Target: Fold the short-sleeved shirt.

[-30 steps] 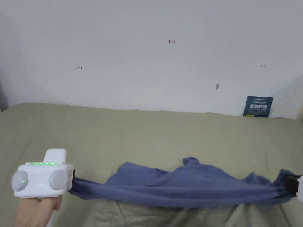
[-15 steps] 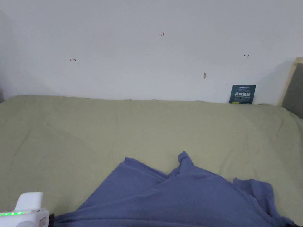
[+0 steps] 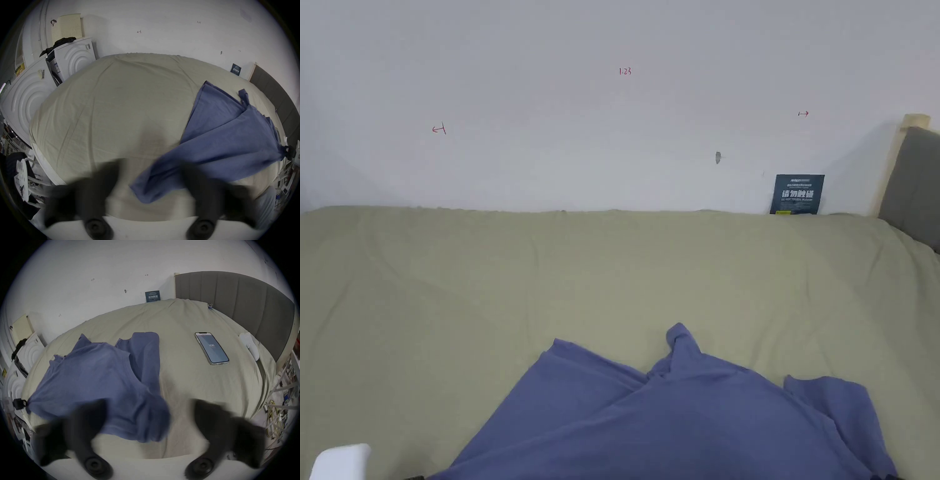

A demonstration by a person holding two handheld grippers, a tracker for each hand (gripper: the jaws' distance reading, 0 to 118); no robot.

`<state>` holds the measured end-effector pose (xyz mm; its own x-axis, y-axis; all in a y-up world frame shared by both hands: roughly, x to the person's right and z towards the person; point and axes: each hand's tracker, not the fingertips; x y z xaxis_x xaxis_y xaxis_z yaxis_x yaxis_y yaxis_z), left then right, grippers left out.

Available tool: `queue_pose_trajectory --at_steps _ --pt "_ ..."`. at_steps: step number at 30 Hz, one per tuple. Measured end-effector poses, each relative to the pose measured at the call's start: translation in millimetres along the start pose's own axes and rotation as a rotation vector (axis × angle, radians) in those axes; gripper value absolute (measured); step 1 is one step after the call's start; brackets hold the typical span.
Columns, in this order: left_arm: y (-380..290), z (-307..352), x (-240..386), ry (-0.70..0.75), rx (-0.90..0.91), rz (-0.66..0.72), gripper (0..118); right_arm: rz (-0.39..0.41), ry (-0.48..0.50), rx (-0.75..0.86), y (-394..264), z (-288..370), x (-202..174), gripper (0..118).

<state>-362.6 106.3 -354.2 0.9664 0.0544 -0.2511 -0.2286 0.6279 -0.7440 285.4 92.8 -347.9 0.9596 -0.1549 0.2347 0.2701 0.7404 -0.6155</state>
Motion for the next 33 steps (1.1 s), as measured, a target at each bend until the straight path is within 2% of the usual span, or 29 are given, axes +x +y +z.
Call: queue_pose_trajectory --at_steps 1,2,6,7,8,9,10,11,12,13,15,19,27,33 --pt "6.5 14.4 3.9 0.034 0.052 -0.03 115 0.02 0.011 -0.003 3.7 8.0 -3.5 118" --pt "10.4 22.7 7.0 0.011 0.006 -0.027 115 0.034 0.021 0.004 6.9 16.1 -8.9 118" --pt "10.0 49.6 15.4 -0.044 0.117 -0.046 114 0.105 0.079 0.093 8.9 58.9 -45.3 118" --pt "9.3 59.6 18.0 -0.072 0.166 -0.042 111 0.146 0.131 0.141 11.6 50.1 -45.3 115" --pt "8.9 68.3 21.1 -0.088 0.193 -0.049 104 0.163 0.139 0.176 11.2 59.0 -54.1 101" --pt "6.4 85.6 27.8 -0.109 0.204 -0.057 84 0.181 0.132 0.203 9.6 67.2 -62.3 75" --pt "3.5 94.0 31.5 -0.121 0.238 -0.082 38 0.206 0.101 0.253 6.1 76.6 -73.1 34" --pt "0.8 98.2 35.3 -0.124 0.27 -0.088 0 0.232 0.057 0.299 11.0 116.0 -100.4 0" --pt "-2.3 103.8 38.8 -0.078 0.327 -0.1 0 0.23 0.057 0.351 8.0 128.6 -109.8 0" --pt "-7.0 115.5 43.8 -0.097 0.334 -0.103 0 0.246 0.089 0.35 6.3 139.7 -119.7 0" --pt "-11.6 127.8 44.2 -0.113 0.371 -0.083 0 0.207 0.11 0.318 0.2 130.7 -113.8 0" --pt "-24.0 136.0 26.8 -0.106 0.378 -0.052 0 0.207 0.124 0.351 -14.3 145.3 -123.8 0" --pt "-43.8 118.8 -9.0 -0.034 0.297 -0.028 0 0.239 0.137 0.395 -53.2 156.3 -142.7 0" --pt "-48.0 98.4 -23.2 -0.014 0.229 -0.015 0 0.245 0.137 0.37 -62.3 150.8 -148.6 0"
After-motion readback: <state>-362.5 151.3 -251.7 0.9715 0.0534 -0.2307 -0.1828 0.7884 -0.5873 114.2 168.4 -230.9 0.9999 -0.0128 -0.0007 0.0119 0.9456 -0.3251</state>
